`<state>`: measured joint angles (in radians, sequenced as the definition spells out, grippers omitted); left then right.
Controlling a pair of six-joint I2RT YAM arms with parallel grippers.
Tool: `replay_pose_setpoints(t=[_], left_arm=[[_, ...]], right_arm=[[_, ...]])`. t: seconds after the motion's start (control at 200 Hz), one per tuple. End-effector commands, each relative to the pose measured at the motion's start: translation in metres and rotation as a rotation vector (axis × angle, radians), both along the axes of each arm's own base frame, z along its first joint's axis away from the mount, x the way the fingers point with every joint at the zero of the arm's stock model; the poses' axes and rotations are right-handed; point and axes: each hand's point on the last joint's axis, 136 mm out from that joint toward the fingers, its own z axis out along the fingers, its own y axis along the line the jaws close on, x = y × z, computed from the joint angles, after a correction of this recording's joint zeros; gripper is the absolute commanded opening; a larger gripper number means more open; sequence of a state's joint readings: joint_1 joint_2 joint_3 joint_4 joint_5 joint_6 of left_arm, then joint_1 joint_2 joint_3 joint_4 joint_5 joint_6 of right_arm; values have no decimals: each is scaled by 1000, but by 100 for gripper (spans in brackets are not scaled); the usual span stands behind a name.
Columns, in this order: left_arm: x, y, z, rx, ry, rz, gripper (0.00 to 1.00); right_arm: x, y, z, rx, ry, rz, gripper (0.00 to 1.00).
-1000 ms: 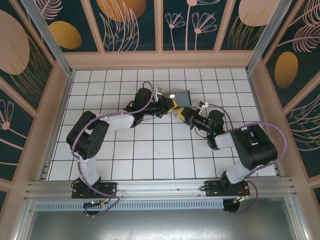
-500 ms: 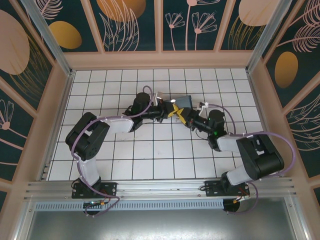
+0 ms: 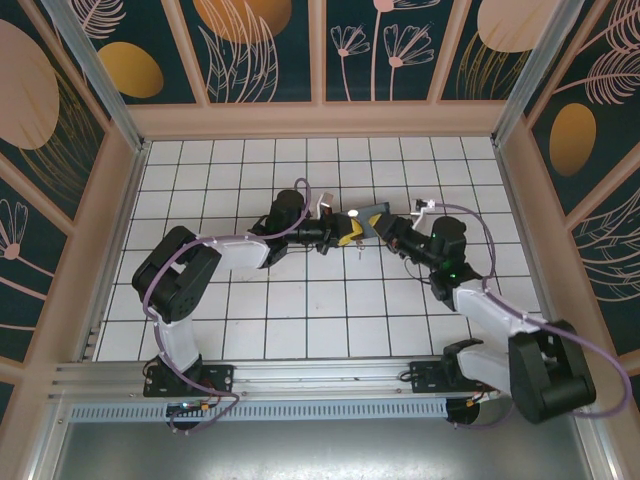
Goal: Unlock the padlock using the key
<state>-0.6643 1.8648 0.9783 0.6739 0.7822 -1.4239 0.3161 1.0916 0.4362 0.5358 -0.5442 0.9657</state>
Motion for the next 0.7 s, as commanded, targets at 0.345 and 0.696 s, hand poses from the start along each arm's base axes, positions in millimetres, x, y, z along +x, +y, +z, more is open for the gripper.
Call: replay_pose_setpoints(t=[0.345,0.696], left_arm=[[9,-10,19,26,-47,-15,0],[9,-9,20,43,-57,-21,0]], right_arm=[[-45,9,-18,-773,-348,90,31],[-31,13,-16,-900,-425,19,44]])
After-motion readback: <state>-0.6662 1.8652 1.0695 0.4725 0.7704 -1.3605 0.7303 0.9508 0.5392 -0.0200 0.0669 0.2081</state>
